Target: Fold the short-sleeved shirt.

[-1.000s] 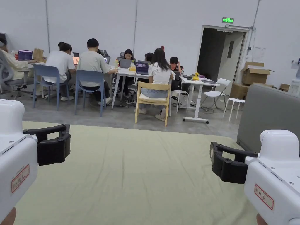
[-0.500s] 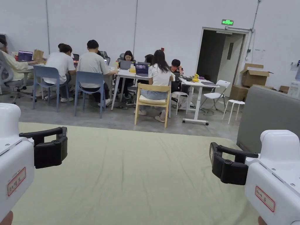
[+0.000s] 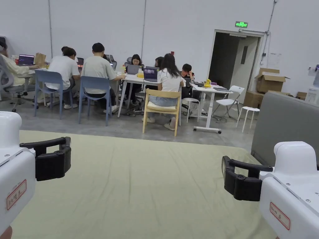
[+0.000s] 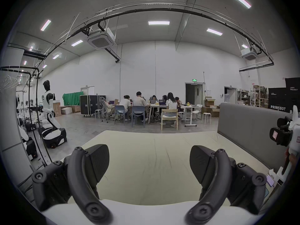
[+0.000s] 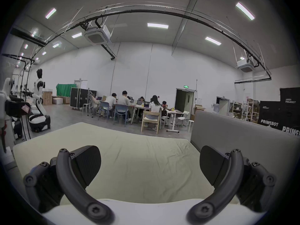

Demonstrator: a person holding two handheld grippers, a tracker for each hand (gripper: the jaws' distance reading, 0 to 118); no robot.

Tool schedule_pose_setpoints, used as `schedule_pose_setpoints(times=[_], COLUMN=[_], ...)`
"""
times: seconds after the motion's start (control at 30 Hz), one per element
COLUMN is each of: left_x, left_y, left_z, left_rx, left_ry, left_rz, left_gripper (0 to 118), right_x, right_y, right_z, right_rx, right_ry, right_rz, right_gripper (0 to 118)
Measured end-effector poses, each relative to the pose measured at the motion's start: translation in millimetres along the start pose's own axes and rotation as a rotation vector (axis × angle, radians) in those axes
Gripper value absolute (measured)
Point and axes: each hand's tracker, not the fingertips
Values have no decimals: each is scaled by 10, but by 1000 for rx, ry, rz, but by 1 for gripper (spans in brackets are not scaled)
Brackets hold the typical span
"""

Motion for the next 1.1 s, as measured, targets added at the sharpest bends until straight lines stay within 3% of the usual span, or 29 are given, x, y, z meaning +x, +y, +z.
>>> schedule_pose_setpoints(times=[0.1,0.23,0.33,0.47,0.6,0.73,0.83,0.87,0.97,1.1], left_x=[9,21,27,40,57,42,39,39,41,62], left_y=[8,6,0,-6,-35,-67,-67,-65,-55,-27], left_z=[5,9,8,8,-16,-47,-51,-51,-38,-10], left_rx=[0,0,-3,-6,-16,-18,-22,-24,-21,-23], left_ry=[-1,-2,-6,-13,-11,-20,-17,-17,-16,-24], left_rz=[0,0,2,-3,-26,-9,-12,-16,-19,-15], left_gripper=[107,107,107,107,107,107,107,107,107,107], right_x=[17,-34,-24,-98,1,-31,-114,-125,-111,-50], right_y=[1,-20,-18,-76,-27,20,86,95,108,89], right_z=[24,29,26,74,76,93,87,85,118,176], right_rx=[11,26,1,33,16,18,-1,-7,-4,-21], right_ry=[20,-27,-11,-105,19,36,-97,-97,-25,81], right_rz=[-41,-14,-48,2,-52,-57,-58,-40,-23,-157], right_gripper=[118,118,118,118,118,118,118,118,118,118])
